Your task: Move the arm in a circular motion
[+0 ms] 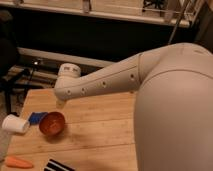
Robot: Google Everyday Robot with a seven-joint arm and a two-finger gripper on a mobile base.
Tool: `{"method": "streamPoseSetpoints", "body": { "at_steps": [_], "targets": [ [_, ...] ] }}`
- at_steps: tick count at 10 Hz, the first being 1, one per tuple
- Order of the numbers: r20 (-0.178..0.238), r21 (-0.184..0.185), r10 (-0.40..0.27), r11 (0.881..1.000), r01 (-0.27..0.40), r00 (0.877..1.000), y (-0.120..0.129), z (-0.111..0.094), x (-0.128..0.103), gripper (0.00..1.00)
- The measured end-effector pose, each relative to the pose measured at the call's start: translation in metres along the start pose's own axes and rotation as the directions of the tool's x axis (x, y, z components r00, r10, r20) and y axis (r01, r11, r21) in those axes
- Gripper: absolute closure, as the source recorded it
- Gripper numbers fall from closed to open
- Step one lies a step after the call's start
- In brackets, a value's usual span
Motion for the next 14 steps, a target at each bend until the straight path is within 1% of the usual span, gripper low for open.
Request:
{"method": "streamPoseSetpoints", "body": {
  "at_steps": [3,4,5,6,7,8,9,10,11,12,13,14],
  "targets": [
    [0.002,-0.002,0.0,1.0,0.0,1.0,0.0,0.0,-0.001,0.2],
    [0.022,-0.004,0.0,1.0,0.0,1.0,-0.005,0.0,-0.007,0.2],
    [0.055,0.01,0.003,1.0,-0.003,0.998,-0.022,-0.001,-0.015,0.2],
    [0.086,0.031,0.004,0.999,-0.006,0.996,-0.044,-0.003,-0.02,0.2],
    [0.124,0.068,0.004,0.998,-0.013,0.992,-0.079,-0.008,-0.021,0.2],
    [0.158,0.114,0.02,0.993,-0.038,0.987,-0.124,-0.014,-0.007,0.2],
    [0.172,0.139,0.036,0.988,-0.06,0.984,-0.151,-0.018,0.007,0.2],
    [0.184,0.163,0.083,0.98,-0.113,0.979,-0.182,-0.018,0.038,0.2],
    [0.18,0.174,0.151,0.968,-0.182,0.972,-0.203,-0.016,0.08,0.2],
    [0.168,0.172,0.201,0.958,-0.229,0.965,-0.208,-0.014,0.111,0.2],
    [0.141,0.162,0.261,0.946,-0.283,0.955,-0.204,-0.01,0.15,0.2],
    [0.089,0.142,0.318,0.934,-0.328,0.944,-0.186,-0.007,0.192,0.2]
  ]
}}
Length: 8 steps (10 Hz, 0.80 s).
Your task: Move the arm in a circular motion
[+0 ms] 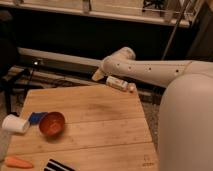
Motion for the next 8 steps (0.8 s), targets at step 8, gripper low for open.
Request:
{"method": "streamPoseSetpoints", "body": {
  "at_steps": [8],
  "targets": [
    [-0.187,-0.219,-0.157,0.969,0.115,0.97,0.21,-0.052,0.023,0.2]
  ]
}}
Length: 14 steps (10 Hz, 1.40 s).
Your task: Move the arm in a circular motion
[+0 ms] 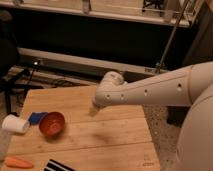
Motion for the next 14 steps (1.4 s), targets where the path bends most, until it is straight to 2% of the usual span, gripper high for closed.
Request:
{"method": "streamPoseSetpoints", "body": {
  "at_steps": [1,2,3,4,5,6,7,8,9,10,11,12,14],
  "targets": [
    [0.029,-0.038,-0.06,0.997,0.061,0.998,0.034,0.001,-0.034,0.2],
    [0.079,-0.063,-0.129,0.989,0.134,0.989,0.063,-0.002,-0.079,0.2],
    [0.116,-0.064,-0.174,0.981,0.183,0.978,0.075,-0.005,-0.109,0.2],
    [0.154,-0.049,-0.217,0.973,0.226,0.964,0.077,-0.01,-0.14,0.2],
    [0.202,0.002,-0.267,0.962,0.272,0.942,0.062,-0.02,-0.182,0.2],
    [0.222,0.069,-0.288,0.958,0.28,0.932,0.026,-0.03,-0.203,0.2],
    [0.225,0.131,-0.29,0.955,0.266,0.93,-0.015,-0.039,-0.209,0.2],
    [0.216,0.216,-0.276,0.949,0.23,0.937,-0.08,-0.05,-0.204,0.2],
    [0.206,0.261,-0.239,0.948,0.182,0.949,-0.126,-0.052,-0.188,0.2],
    [0.197,0.272,-0.204,0.951,0.147,0.959,-0.148,-0.047,-0.171,0.2],
    [0.183,0.268,-0.153,0.958,0.1,0.971,-0.164,-0.036,-0.145,0.2],
    [0.164,0.253,-0.102,0.966,0.058,0.981,-0.17,-0.024,-0.117,0.2],
    [0.118,0.202,0.002,0.979,-0.026,0.993,-0.156,-0.001,-0.061,0.2]
  ]
}}
